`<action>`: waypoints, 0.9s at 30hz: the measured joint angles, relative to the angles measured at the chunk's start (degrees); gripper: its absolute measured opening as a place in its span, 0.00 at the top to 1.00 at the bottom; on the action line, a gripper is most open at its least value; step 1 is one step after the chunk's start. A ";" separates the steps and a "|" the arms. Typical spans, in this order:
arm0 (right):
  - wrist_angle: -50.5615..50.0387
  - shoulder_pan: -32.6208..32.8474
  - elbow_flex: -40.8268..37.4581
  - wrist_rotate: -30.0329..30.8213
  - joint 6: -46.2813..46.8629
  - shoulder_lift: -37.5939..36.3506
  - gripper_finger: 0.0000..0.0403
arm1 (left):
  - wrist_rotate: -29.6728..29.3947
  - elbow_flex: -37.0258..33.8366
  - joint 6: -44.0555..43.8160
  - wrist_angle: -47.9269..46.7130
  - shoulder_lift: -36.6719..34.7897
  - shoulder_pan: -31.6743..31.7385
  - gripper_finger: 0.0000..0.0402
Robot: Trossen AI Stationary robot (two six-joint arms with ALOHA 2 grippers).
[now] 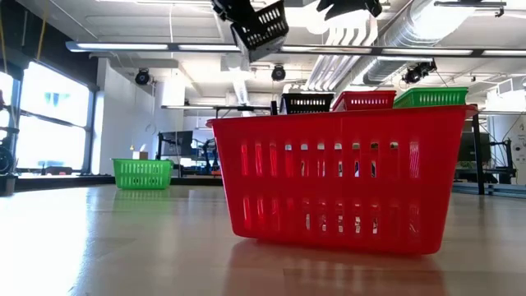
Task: Stack baskets on shelf by color
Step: Stack the black bin on top of the black bin on the shelf
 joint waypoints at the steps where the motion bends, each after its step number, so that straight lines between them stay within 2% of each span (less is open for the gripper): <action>1: -0.29 -0.42 0.00 0.00 -0.48 0.00 0.71 | 0.00 0.90 0.71 0.02 0.00 1.39 1.00; 4: -1.20 -1.63 0.00 0.13 -1.01 -0.07 0.71 | 0.01 3.44 1.84 1.17 0.00 5.33 1.00; 8: -3.05 -3.06 0.00 4.10 -0.03 -0.07 0.71 | 0.58 7.01 2.18 4.28 0.00 9.67 1.00; 15: -6.66 -5.11 0.00 11.88 0.04 -0.07 0.71 | 10.51 10.31 2.14 11.93 0.00 13.28 1.00; 23: -6.94 -7.45 0.00 11.89 0.65 -0.07 0.71 | 16.20 10.46 2.19 19.15 1.51 14.37 1.00; 27: -6.94 -8.54 0.00 11.87 1.55 -0.07 0.71 | 16.76 11.68 2.66 21.17 3.50 14.93 1.00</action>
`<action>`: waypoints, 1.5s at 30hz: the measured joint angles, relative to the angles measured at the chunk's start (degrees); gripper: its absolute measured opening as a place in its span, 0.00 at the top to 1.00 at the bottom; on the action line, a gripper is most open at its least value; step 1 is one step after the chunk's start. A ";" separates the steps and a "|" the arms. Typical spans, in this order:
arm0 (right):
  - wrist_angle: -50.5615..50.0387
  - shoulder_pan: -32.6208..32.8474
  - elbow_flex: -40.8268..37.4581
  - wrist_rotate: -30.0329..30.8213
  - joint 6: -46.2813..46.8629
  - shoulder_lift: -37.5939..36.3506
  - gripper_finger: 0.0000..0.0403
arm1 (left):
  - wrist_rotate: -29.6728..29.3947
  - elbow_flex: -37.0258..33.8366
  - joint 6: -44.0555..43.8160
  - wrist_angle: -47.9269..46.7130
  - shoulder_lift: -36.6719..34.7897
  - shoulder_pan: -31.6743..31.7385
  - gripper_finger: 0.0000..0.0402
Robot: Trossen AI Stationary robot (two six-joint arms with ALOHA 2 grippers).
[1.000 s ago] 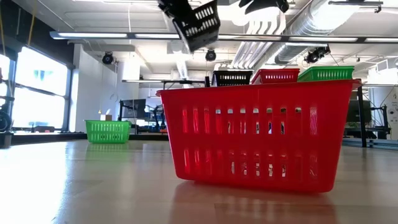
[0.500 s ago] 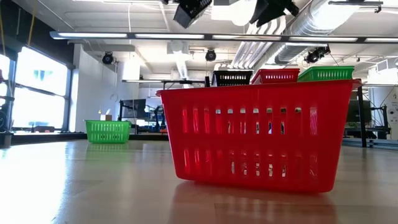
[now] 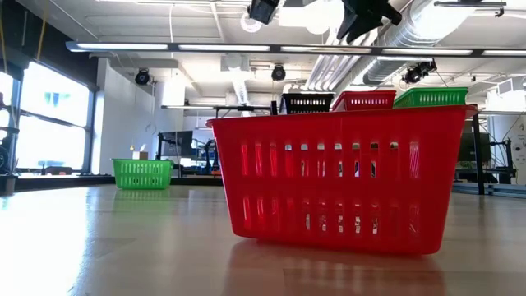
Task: Stack baskets on shelf by color
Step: Stack the black bin on top of the black bin on the shelf
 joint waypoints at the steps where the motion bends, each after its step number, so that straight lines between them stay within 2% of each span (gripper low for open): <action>1: 0.00 -0.29 0.00 0.00 0.03 0.00 0.71 | 0.00 0.80 -0.08 -0.10 0.63 0.34 1.00; 5: -0.01 -1.46 0.00 -0.05 1.47 0.00 0.71 | -0.25 3.11 -2.17 -1.42 2.90 1.44 1.00; 8: -0.54 -1.73 0.00 -0.02 1.68 0.00 0.71 | 2.04 3.79 -4.53 -1.37 4.73 1.54 1.00; 16: -5.92 -1.70 0.00 3.76 7.34 0.00 0.71 | 3.60 3.81 -5.02 -3.75 10.16 1.45 1.00; 23: -8.40 -1.70 0.00 4.04 7.95 0.02 0.71 | 4.30 3.79 -5.03 -7.23 13.13 0.15 1.00; 31: -8.76 -1.70 0.00 3.60 8.79 0.02 0.71 | 3.33 3.79 -2.51 -9.37 16.64 -1.97 1.00; 38: -9.16 -1.68 0.00 2.67 8.79 0.02 0.71 | -0.47 3.79 -0.49 -11.81 17.77 -2.35 1.00; 45: -9.16 -1.68 0.00 2.67 9.01 0.02 0.71 | 0.14 3.79 -0.47 -14.14 17.75 -2.35 1.00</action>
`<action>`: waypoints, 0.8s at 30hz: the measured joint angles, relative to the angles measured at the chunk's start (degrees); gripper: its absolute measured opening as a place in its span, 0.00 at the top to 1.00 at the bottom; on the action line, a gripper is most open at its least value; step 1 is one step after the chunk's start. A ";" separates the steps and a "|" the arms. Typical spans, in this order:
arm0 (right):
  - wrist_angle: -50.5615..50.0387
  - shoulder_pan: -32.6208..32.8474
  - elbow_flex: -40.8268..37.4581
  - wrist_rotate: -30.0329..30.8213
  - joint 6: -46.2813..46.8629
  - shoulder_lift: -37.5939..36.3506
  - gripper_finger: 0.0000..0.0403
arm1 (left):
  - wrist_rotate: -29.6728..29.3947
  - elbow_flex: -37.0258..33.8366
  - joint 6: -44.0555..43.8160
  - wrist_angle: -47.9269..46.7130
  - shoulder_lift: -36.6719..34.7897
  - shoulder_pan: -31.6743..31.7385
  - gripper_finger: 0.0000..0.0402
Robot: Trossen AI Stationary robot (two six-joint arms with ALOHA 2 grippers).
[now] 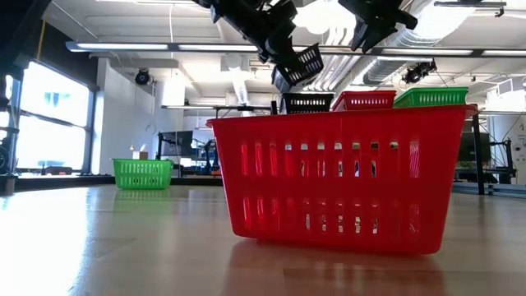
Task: Stack baskets on shelf by color
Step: Stack the black bin on top of the black bin on the shelf
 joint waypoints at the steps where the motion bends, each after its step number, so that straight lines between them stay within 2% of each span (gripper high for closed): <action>1: 0.00 0.00 0.00 0.00 0.00 0.00 0.71 | 0.02 0.00 0.00 -0.18 0.00 0.00 1.00; 24: 0.02 0.00 0.00 -0.11 0.04 0.02 0.71 | -0.14 0.00 0.42 -0.44 3.10 0.15 1.00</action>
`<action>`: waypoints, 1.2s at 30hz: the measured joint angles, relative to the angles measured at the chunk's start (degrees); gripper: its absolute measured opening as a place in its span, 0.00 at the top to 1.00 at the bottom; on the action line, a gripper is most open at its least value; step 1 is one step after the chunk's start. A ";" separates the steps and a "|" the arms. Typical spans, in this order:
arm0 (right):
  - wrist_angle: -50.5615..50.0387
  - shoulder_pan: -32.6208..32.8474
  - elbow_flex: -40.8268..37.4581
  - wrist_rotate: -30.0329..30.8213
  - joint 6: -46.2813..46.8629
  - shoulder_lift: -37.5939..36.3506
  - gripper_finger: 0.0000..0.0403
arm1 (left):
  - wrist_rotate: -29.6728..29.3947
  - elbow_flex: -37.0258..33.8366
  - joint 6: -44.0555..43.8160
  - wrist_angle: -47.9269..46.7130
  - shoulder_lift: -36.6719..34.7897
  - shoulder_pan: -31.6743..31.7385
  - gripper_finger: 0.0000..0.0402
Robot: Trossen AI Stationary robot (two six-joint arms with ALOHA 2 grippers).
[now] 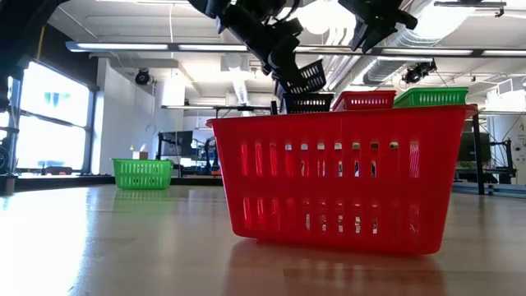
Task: Stack baskets on shelf by color
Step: Stack the black bin on top of the black bin on the shelf
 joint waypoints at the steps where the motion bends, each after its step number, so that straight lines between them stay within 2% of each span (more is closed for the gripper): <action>1: 0.00 0.00 0.00 -0.02 0.00 0.00 0.71 | -0.01 0.00 0.00 0.05 0.00 -0.07 1.00; 16: 0.00 0.00 0.00 -0.06 0.00 0.00 0.71 | -0.51 0.00 0.00 0.01 -0.04 -0.46 0.93; 20: 0.00 0.00 0.00 -0.06 -0.02 0.00 0.71 | -2.82 0.00 0.01 0.01 -0.04 -0.60 0.90; 31: 0.00 0.02 0.00 -0.13 0.00 0.00 0.71 | -3.70 0.00 1.51 0.32 -0.07 -1.37 0.75; 36: -0.02 0.00 0.00 -2.03 0.01 0.00 0.71 | -4.19 0.18 1.11 -0.01 -0.09 -1.97 0.68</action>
